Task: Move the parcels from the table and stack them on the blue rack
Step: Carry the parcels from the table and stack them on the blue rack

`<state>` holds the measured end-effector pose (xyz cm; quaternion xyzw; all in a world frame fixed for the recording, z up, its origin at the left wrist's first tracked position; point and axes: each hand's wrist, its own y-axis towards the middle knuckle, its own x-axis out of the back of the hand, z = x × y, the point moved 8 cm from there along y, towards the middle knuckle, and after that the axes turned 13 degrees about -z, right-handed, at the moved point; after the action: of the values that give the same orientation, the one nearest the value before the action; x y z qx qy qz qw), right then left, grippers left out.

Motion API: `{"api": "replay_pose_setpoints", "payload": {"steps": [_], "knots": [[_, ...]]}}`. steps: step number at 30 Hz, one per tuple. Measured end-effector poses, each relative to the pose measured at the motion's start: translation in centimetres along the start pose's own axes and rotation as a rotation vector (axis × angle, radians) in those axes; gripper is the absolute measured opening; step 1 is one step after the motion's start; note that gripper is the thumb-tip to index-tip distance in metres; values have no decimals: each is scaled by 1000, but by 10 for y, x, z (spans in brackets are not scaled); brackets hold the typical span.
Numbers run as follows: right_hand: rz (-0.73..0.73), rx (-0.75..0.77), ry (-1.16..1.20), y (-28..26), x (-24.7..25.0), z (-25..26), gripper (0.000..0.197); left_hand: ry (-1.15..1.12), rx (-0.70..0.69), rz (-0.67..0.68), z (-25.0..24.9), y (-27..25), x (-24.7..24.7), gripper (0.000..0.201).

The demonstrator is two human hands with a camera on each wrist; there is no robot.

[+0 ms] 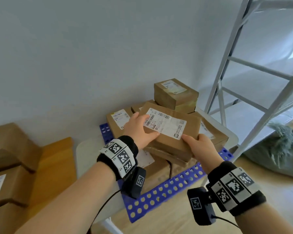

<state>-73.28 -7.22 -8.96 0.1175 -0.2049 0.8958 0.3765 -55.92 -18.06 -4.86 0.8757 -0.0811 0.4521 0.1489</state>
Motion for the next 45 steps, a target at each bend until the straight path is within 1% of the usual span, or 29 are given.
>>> {"api": "replay_pose_setpoints", "payload": {"steps": [2, 5, 7, 9, 10, 12, 14, 16, 18, 20, 22, 23, 26, 28, 31, 32, 34, 36, 37, 40, 42, 43, 45], "knots": [[-25, 11, -95, 21, 1, 6, 25, -9, 7, 12, 2, 20, -11, 72], [-46, 59, -246, 50, 2, 13, 36, -9, -12, -14, 5, 50, -22, 73], [-60, 90, -287, 67, 3, 18, 32, 24, 2, -22, 12, 63, -31, 77], [-85, 99, -274, 82, 7, 22, 64, 51, 52, -1, 21, 67, -40, 81], [-71, 113, -272, 90, 5, 23, 73, 59, 84, 3, 25, 68, -43, 84], [1, 168, -255, 101, -2, 31, 76, 65, 146, -3, 29, 66, -45, 88], [104, 224, -264, 113, -13, 36, 73, 93, 241, 8, 33, 61, -47, 92], [224, 281, -300, 118, -22, 41, 62, 94, 345, 17, 36, 53, -49, 96], [326, 316, -300, 123, -28, 43, 50, 54, 432, 4, 33, 44, -51, 108], [410, 311, -272, 128, -29, 43, 41, 1, 497, -36, 27, 35, -56, 118], [479, 285, -240, 131, -29, 42, 39, -56, 532, -45, 11, 27, -64, 111], [504, 272, -222, 133, -29, 42, 40, -92, 532, -43, 1, 24, -68, 106], [542, 261, -181, 136, -31, 41, 43, -185, 487, -39, -37, 18, -77, 104], [548, 326, -203, 136, -34, 42, 40, -134, 468, -60, -45, 15, -80, 103], [601, 441, -230, 131, -40, 50, 26, 36, 479, -132, -34, 18, -71, 102], [623, 494, -258, 129, -42, 55, 23, 77, 474, -157, -29, 21, -66, 98], [651, 596, -310, 126, -44, 66, 25, 111, 430, -198, -24, 33, -56, 90], [638, 664, -336, 127, -44, 80, 26, 113, 388, -206, -19, 48, -50, 84], [602, 687, -331, 129, -43, 87, 28, 124, 376, -196, -14, 55, -48, 83], [415, 712, -292, 146, -36, 113, 39, 156, 357, -162, 1, 77, -47, 83], [285, 754, -310, 163, -37, 127, 45, 154, 328, -134, 7, 92, -49, 81], [235, 784, -344, 174, -40, 132, 46, 150, 312, -124, 9, 98, -50, 80], [166, 824, -500, 196, -52, 134, 48, 160, 277, -106, 12, 108, -53, 77]]}}
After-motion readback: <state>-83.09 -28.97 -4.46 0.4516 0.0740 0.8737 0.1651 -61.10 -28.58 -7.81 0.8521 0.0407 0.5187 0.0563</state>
